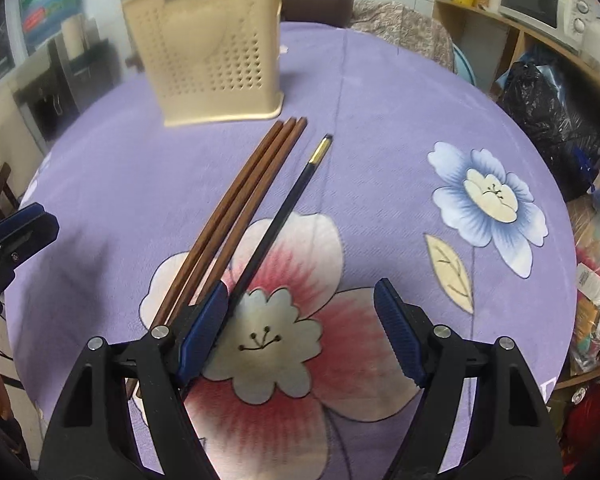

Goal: Organize utensils
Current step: 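Move both open tools back to the remaining chopsticks, then grasp a brown chopstick with the left tool while the right tool grasps the black chopstick, then carry both chopsticks upright over the beige holder with both tools, then drop both chopsticks into the holder and open both tools, then move both open tools toward the last two brown chopsticks, then grasp one brown chopstick with each tool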

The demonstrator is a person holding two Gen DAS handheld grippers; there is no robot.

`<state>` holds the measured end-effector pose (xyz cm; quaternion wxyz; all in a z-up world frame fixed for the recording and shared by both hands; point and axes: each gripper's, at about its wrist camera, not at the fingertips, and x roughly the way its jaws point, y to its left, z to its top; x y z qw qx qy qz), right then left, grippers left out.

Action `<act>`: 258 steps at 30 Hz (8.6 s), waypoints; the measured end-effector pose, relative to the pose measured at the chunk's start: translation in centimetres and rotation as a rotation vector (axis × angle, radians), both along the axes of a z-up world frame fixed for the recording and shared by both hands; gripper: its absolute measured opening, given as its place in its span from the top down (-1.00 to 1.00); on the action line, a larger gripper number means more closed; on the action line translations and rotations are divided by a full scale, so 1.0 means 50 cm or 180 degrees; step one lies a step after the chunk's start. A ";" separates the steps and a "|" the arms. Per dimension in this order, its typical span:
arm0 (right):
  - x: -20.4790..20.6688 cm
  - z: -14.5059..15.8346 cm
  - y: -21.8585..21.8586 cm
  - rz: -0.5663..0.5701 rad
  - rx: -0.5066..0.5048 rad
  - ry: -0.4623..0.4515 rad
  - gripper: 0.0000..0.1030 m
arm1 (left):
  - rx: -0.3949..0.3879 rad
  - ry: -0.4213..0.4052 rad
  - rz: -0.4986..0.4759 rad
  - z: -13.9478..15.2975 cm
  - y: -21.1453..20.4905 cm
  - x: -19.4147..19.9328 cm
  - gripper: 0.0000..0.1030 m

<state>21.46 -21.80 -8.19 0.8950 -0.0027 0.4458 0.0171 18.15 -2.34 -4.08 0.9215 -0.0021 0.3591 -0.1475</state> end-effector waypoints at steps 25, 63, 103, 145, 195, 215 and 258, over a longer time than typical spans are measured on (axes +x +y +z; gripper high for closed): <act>0.016 -0.019 -0.166 -0.0531 0.0000 0.0077 -0.52 | -0.0035 0.0391 -0.0575 -0.038 -0.135 0.036 0.10; 0.025 -0.020 -0.161 -0.0331 -0.0012 0.0037 -0.55 | 0.0211 0.0540 -0.0265 -0.067 -0.088 0.095 0.84; 0.020 0.261 -0.161 0.0512 0.0763 -0.0924 0.84 | -0.0317 -0.0352 -0.0471 0.219 0.005 0.077 0.84; 0.239 0.457 -0.007 0.0482 0.0644 -0.1609 0.84 | -0.0396 -0.0718 0.0114 0.334 -0.019 0.270 0.84; 0.058 -0.012 0.012 -0.0197 -0.0093 0.0179 -0.89 | 0.0266 -0.0273 0.0157 0.008 0.019 -0.017 -0.90; 0.073 0.004 -0.002 -0.0001 -0.0054 0.0008 0.79 | 0.0177 -0.0178 0.0154 0.001 0.027 -0.014 -0.89; -0.097 -0.012 -0.121 -0.0154 -0.0432 0.0138 -0.82 | 0.0010 0.0183 -0.0316 -0.024 -0.063 -0.005 -0.89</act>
